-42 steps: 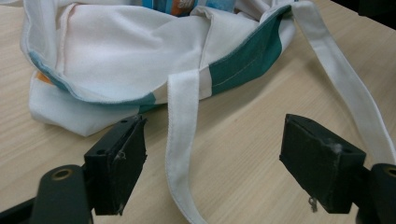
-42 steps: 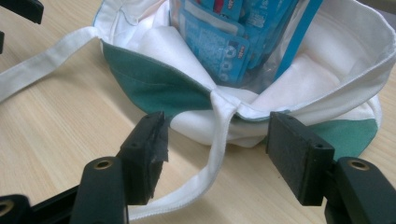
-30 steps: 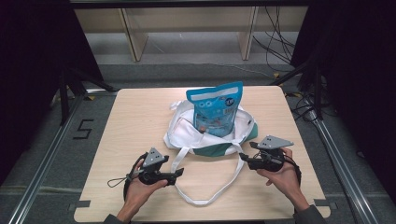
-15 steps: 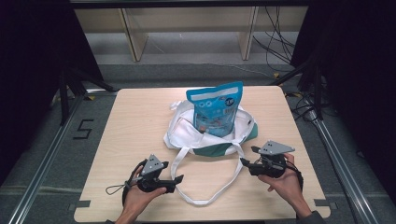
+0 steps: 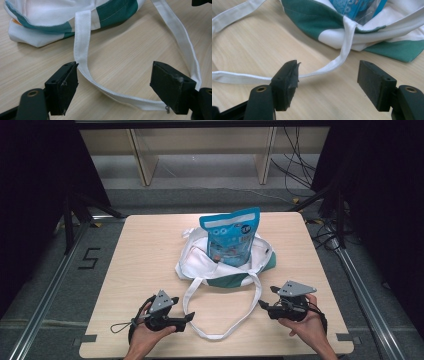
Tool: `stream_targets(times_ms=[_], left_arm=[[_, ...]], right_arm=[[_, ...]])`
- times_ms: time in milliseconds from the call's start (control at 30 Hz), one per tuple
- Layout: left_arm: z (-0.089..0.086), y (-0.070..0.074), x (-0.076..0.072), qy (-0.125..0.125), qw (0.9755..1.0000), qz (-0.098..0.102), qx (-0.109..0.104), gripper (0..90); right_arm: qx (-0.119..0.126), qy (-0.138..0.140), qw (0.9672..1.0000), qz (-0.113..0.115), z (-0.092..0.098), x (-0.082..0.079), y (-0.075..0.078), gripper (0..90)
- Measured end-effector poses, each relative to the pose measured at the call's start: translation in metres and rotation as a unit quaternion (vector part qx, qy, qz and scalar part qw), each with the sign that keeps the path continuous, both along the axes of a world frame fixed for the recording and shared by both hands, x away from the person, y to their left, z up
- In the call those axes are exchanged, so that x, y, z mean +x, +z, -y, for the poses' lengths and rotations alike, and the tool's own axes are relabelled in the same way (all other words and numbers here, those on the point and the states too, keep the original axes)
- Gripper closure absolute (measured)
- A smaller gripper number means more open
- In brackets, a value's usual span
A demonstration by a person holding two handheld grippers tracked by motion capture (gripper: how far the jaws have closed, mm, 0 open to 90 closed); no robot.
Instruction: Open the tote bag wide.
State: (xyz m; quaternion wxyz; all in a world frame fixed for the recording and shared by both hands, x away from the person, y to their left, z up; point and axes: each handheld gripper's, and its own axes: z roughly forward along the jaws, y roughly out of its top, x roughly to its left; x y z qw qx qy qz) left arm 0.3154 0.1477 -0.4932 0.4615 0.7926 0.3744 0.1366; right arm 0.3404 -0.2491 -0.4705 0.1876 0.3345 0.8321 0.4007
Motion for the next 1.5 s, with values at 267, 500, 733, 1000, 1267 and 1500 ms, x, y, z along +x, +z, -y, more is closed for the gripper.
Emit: stream_targets(times_ms=[267,500,733,1000,1267,1500], left_arm=[[0.003,-0.006,-0.012,-0.009,0.9999,-0.005,0.010,19.1],[0.007,-0.010,-0.022,-0.027,0.9993,-0.008,0.025,16.4],[0.006,-0.015,-0.034,-0.040,0.9976,-0.020,0.052,15.2],[0.005,-0.015,-0.042,-0.058,0.9955,-0.018,0.073,15.3],[0.004,-0.016,-0.038,-0.056,0.9950,-0.016,0.081,15.4],[0.004,-0.017,-0.037,-0.047,0.9952,-0.021,0.083,15.4]], right_arm=[[-0.002,0.002,1.0000,-0.009,0.000,-0.011,-0.005,32.8],[0.001,0.004,0.9994,-0.035,0.001,-0.026,-0.010,30.6],[-0.013,0.027,0.9984,-0.048,0.002,-0.036,-0.019,28.3],[-0.010,0.028,0.9983,-0.050,0.004,-0.050,-0.023,28.4],[-0.022,0.043,0.9975,-0.053,0.000,-0.051,-0.026,29.0],[-0.029,0.046,0.9975,-0.043,-0.001,-0.050,-0.027,29.0]])
